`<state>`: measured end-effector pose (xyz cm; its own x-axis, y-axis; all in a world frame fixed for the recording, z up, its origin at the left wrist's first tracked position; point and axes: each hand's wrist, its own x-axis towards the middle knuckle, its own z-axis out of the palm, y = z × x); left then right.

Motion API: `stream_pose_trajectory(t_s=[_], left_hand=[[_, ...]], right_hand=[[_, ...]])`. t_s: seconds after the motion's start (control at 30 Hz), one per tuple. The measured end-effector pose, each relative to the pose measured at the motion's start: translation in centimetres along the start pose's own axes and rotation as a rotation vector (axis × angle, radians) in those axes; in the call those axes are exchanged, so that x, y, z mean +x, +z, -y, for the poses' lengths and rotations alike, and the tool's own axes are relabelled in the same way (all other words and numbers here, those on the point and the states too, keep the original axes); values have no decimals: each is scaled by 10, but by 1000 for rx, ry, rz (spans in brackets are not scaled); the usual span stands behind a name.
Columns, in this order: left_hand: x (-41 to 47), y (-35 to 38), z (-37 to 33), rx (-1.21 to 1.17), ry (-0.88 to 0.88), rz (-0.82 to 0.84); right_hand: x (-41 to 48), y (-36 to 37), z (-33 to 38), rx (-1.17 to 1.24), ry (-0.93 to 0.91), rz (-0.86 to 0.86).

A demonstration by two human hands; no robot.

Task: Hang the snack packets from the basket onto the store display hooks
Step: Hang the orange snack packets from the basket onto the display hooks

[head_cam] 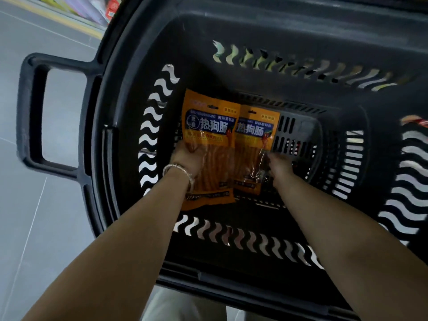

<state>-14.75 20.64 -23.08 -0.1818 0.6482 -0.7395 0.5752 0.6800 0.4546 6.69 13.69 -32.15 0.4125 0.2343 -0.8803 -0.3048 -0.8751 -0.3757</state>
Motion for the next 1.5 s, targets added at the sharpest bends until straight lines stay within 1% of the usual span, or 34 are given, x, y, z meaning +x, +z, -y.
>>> stream_pose_trajectory(t_s=[0.13,0.37,0.47,0.53,0.67,0.8,0.9,0.97,1.07,1.2,1.27,1.37,1.5], left_hand=[[2,1,3,-1,-29,-14],[-5,-3,4,-20,-89,-13],[-19,-9,-9,-61,-92,11],[-35,-16,-23,-121,-74,18],[-82,-33,-55,-180,75,4],[-137,-55,-77,-165,228,25],[-171,-68,-88,-115,351,56],[-190,-75,-99,-82,455,64],[-226,-76,-123,-112,592,80],[-282,-59,-168,-162,700,66],[-315,-44,-190,-176,761,58],[-364,-17,-220,-207,818,29],[-417,18,-262,-292,988,17]], right_hand=[[16,10,5,-85,-5,-19],[-1,9,3,-101,-101,16],[-28,-7,7,-31,-172,69],[-55,-21,13,15,-256,63],[-121,-51,29,49,-401,63],[-193,-96,46,-72,-615,-138],[-245,-134,53,-130,-761,-192],[-272,-160,54,-126,-847,-234],[-308,-201,56,-31,-946,-313],[-338,-260,58,115,-1043,-373],[-347,-292,59,122,-1116,-431],[-363,-343,66,124,-1173,-516],[-387,-416,84,81,-1266,-627]])
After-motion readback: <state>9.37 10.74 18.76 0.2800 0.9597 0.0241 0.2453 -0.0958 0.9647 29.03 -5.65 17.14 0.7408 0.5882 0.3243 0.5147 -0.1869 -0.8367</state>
